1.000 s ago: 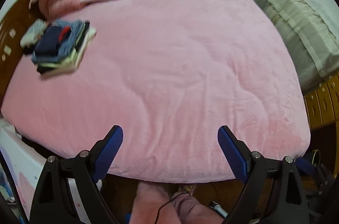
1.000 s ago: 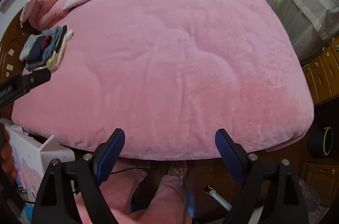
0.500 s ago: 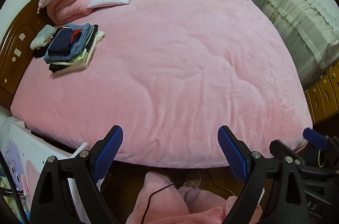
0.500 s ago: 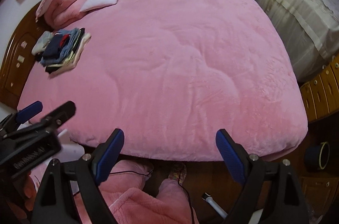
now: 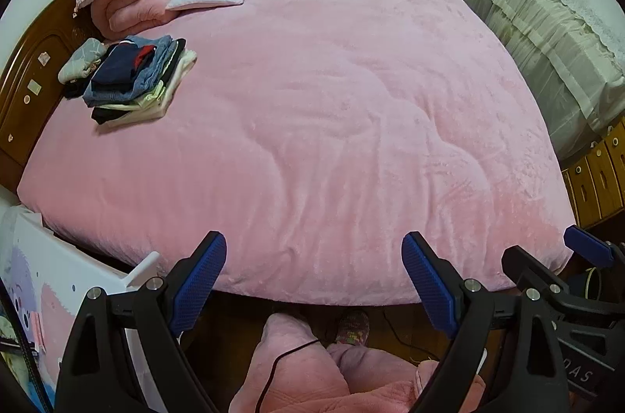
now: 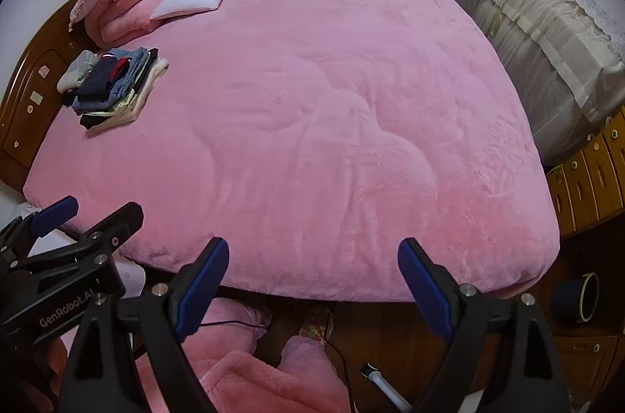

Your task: Fold large clothes

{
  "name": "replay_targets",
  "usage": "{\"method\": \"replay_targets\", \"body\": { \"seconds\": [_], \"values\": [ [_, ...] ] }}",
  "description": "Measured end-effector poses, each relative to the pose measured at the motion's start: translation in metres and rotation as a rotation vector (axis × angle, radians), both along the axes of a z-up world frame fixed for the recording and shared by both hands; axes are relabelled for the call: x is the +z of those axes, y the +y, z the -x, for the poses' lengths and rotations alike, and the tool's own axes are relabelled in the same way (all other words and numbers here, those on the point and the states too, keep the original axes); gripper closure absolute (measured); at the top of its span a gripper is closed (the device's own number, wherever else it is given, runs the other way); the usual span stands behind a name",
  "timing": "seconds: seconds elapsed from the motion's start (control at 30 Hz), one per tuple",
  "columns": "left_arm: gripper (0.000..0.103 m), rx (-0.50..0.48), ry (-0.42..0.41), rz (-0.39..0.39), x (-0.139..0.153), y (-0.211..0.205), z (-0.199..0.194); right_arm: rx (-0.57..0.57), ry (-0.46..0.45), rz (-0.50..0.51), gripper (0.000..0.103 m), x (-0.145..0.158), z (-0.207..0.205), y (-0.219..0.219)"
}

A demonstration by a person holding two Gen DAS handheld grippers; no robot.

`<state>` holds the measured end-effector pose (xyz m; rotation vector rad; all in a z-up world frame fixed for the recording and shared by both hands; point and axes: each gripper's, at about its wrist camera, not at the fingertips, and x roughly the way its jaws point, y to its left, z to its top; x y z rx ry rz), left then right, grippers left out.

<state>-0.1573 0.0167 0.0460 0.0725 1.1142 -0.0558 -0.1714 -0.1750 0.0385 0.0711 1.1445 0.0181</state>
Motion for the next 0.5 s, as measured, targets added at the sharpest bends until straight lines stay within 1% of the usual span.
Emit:
{"method": "replay_targets", "body": {
  "seconds": [0.1, 0.13, 0.2, 0.27, 0.33, 0.5],
  "values": [
    [0.005, 0.009, -0.009, -0.013, 0.001, 0.0, -0.001, -0.007, -0.012, 0.0, 0.013, 0.003, -0.001, -0.001],
    [0.001, 0.016, -0.012, -0.017, 0.002, 0.0, -0.001, -0.01, -0.015, -0.001, 0.013, 0.003, -0.001, -0.002],
    [0.001, 0.026, -0.014, -0.008, 0.002, 0.002, -0.003, -0.013, -0.022, -0.003, 0.011, 0.005, -0.002, -0.002],
    [0.001, 0.033, -0.013, -0.008, 0.003, 0.002, -0.005, -0.011, -0.024, 0.0, 0.004, 0.005, -0.003, -0.001],
    [0.001, 0.033, -0.012, -0.006, 0.003, 0.003, -0.006, -0.006, -0.035, 0.004, 0.001, 0.008, -0.003, 0.0],
    [0.001, 0.024, -0.018, 0.004, 0.005, 0.004, -0.009, -0.001, -0.069, 0.019, 0.0, 0.015, -0.006, 0.001]
  ]
}}
